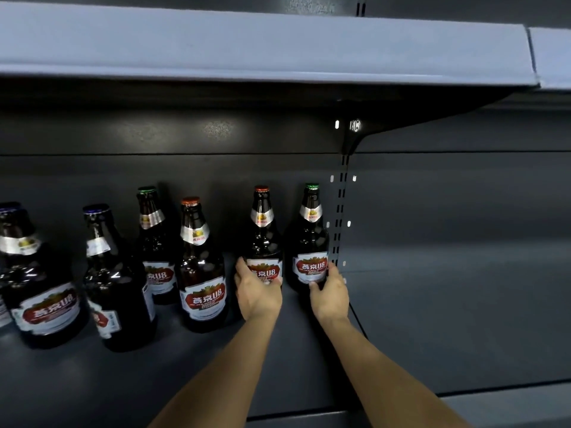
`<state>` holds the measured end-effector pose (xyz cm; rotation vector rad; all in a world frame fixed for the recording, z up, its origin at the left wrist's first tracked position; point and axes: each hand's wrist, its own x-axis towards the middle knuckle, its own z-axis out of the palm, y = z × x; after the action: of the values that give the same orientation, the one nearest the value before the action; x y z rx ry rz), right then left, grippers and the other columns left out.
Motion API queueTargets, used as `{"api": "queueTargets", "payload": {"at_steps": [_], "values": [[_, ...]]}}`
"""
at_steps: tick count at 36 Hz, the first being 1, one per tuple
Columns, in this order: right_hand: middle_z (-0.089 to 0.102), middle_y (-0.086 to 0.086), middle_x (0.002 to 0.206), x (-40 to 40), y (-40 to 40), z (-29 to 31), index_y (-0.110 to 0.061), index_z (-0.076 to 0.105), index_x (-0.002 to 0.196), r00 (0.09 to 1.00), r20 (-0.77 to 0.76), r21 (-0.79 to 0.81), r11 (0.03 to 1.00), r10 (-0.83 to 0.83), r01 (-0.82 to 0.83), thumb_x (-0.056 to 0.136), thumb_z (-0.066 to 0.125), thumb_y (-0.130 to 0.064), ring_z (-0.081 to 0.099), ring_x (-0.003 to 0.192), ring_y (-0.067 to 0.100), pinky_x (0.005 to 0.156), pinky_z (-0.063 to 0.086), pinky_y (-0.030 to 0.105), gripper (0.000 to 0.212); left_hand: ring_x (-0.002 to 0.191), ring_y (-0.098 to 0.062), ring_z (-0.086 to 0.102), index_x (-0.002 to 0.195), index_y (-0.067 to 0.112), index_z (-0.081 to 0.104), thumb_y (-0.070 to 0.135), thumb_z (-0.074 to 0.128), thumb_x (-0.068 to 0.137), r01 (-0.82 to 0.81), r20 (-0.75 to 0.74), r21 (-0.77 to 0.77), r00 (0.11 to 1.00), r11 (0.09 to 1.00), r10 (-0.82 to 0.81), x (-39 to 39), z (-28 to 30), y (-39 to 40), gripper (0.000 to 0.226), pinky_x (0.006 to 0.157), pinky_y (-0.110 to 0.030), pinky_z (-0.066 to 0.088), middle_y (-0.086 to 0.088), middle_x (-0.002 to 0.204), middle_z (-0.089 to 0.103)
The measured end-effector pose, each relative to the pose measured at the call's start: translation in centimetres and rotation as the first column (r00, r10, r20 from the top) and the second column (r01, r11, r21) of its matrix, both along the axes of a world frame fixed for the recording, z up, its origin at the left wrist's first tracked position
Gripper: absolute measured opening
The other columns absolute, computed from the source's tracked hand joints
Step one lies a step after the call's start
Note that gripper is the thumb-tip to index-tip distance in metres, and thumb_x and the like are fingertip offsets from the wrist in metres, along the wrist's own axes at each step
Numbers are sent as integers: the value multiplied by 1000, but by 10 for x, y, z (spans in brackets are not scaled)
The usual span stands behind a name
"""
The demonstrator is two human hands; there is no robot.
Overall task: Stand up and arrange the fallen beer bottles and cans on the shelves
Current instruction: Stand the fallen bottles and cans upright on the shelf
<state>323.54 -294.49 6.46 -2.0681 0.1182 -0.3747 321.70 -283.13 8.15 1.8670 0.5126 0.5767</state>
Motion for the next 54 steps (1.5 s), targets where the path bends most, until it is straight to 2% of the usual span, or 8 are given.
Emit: {"api": "queueTargets", "payload": {"at_steps": [14,19,22,28,34,37,41,54], "values": [[50,7,138,-1,-3,4,-13,40,141,999,-35,66,998,16,-14,91,62,-4,49,126,22,98,41,29,55,125,-35,50,152,16,19,12,74,82,16,-5,-33,1000,999,-16,9,-1,-1,89,98,-44,45,-14,143,41],[46,6,136,-14,-1,8,-11,41,132,1000,4,97,995,-31,31,91,53,1,55,101,20,77,41,28,45,131,-33,43,150,12,23,18,74,84,-13,-35,-17,999,1000,13,-15,-9,-5,84,103,-43,41,-14,147,36],[54,4,120,-27,4,13,-11,46,114,985,67,132,980,-156,146,88,51,4,49,81,14,67,37,29,31,128,-28,44,142,14,35,23,70,87,-37,-59,146,997,989,46,-34,-10,-3,66,92,-41,44,-8,140,41],[59,-2,97,-45,23,24,-20,47,91,974,187,105,989,-126,108,81,46,9,51,77,17,58,31,28,32,82,-15,56,94,24,50,24,65,89,-98,150,377,988,921,44,-71,-1,13,16,61,-29,40,10,95,49],[59,-5,92,-65,55,15,-20,52,107,974,107,-107,977,198,-187,96,46,-11,61,89,23,67,36,28,15,101,-28,51,106,10,53,23,75,79,-413,389,286,875,865,289,-85,15,42,37,82,-43,43,-6,103,54],[61,-3,102,-71,74,9,-17,43,132,936,15,-191,920,352,-343,98,50,-27,60,103,22,74,42,30,36,114,-35,47,122,8,47,38,79,74,-397,267,260,905,880,330,-85,16,61,64,91,-50,41,-13,119,51],[50,8,142,-72,102,9,-13,27,149,879,-106,-150,867,464,-476,94,58,-38,48,129,25,98,40,34,68,131,-32,40,144,16,30,43,79,75,-157,45,232,988,960,150,-78,17,85,89,93,-48,44,-9,142,40],[51,4,119,-66,145,15,-17,43,126,982,-18,-129,974,188,-188,95,51,-24,58,96,22,72,43,31,33,128,-25,50,152,19,24,23,75,83,48,39,154,998,987,-55,-50,17,103,85,95,-34,44,-5,144,48]]}}
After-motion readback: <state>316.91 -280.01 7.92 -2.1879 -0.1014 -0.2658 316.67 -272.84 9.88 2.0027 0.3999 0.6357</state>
